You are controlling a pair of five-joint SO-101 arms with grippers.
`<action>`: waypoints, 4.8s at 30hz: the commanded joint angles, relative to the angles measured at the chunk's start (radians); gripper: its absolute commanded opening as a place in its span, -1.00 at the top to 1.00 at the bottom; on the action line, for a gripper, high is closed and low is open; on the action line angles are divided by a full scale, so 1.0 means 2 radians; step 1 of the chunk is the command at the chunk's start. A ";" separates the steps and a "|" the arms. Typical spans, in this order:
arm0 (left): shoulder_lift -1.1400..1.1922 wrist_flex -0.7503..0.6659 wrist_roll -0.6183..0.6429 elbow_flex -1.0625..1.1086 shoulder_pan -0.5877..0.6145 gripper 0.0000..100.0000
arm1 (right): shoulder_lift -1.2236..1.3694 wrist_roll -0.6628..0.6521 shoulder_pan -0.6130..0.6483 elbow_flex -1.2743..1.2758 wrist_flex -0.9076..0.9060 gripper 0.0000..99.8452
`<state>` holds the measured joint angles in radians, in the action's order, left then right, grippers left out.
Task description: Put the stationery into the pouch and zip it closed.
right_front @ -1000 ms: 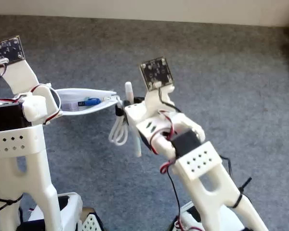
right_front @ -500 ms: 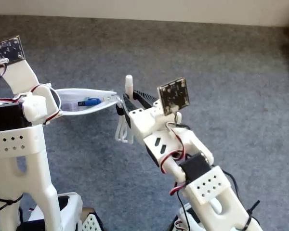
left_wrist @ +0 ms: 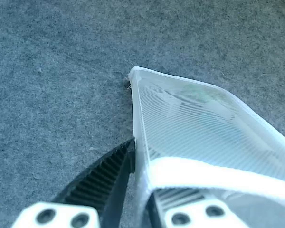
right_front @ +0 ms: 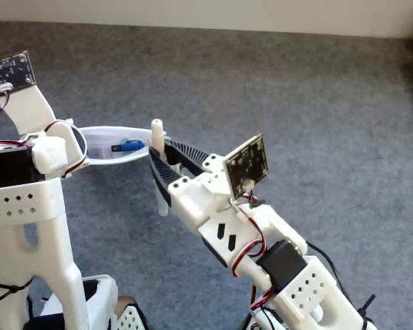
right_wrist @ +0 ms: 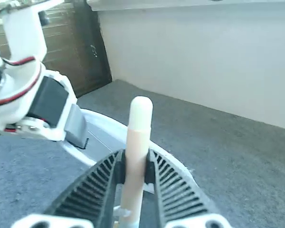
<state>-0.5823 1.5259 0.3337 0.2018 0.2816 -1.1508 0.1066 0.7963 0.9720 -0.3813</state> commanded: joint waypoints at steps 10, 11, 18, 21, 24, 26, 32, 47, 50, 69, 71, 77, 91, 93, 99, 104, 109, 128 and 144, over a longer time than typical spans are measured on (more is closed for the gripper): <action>-0.016 -0.002 -0.004 -0.004 -0.010 0.99 | -0.014 0.002 0.016 -0.006 0.224 0.99; -0.016 -0.002 -0.004 -0.004 -0.010 0.99 | -0.014 0.002 0.016 -0.006 0.233 0.99; -0.016 -0.003 -0.004 -0.004 -0.010 0.99 | -0.011 0.002 0.016 -0.006 0.306 0.99; -0.016 -0.003 -0.004 -0.003 -0.010 0.99 | 0.018 0.002 0.016 -0.009 0.336 0.99; -0.016 -0.003 -0.004 -0.003 -0.010 0.99 | 0.069 0.002 0.014 -0.010 0.370 0.99; -0.016 -0.003 -0.005 -0.003 -0.010 0.99 | 0.106 0.002 0.014 -0.010 0.402 0.99; -0.016 -0.003 -0.005 -0.003 -0.010 0.99 | 0.193 -0.013 0.000 -0.005 0.502 0.99; -0.015 -0.004 -0.005 -0.003 -0.010 0.99 | 0.262 -0.025 0.004 0.077 0.508 0.99; -0.015 -0.004 -0.005 0.008 -0.010 0.99 | 0.262 -0.025 0.004 0.085 0.508 0.98; -0.016 -0.015 -0.005 0.028 -0.010 0.98 | 0.263 -0.025 0.004 0.110 0.504 0.69; -0.016 -0.015 -0.005 0.028 -0.010 0.98 | 0.263 -0.025 0.004 0.111 0.504 0.69; -0.016 -0.015 -0.005 0.028 -0.010 0.98 | 0.263 -0.025 0.004 0.111 0.504 0.69; -0.016 -0.015 -0.005 0.029 -0.009 0.98 | 0.182 -0.025 0.003 0.141 0.504 0.69; -0.016 -0.015 -0.005 0.029 -0.009 0.98 | 0.160 -0.025 0.003 0.152 0.504 0.69; -0.016 -0.015 -0.005 0.029 -0.009 0.98 | 0.145 -0.025 0.003 0.158 0.504 0.69; -0.016 -0.011 -0.015 0.029 -0.009 0.99 | 0.122 -0.025 0.003 0.158 0.503 0.69; -0.016 -0.011 -0.023 0.029 -0.009 0.99 | 0.036 -0.025 0.001 0.154 0.398 0.69; -0.016 -0.025 -0.025 0.052 0.007 0.99 | -0.152 -0.025 0.000 0.156 0.023 0.69; -0.016 -0.025 -0.025 0.053 0.007 0.99 | 0.075 -0.022 -0.051 0.158 0.198 0.69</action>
<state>-0.6084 1.5029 0.2969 0.3046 0.2831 -1.0403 0.0698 0.7442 1.2973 -0.1204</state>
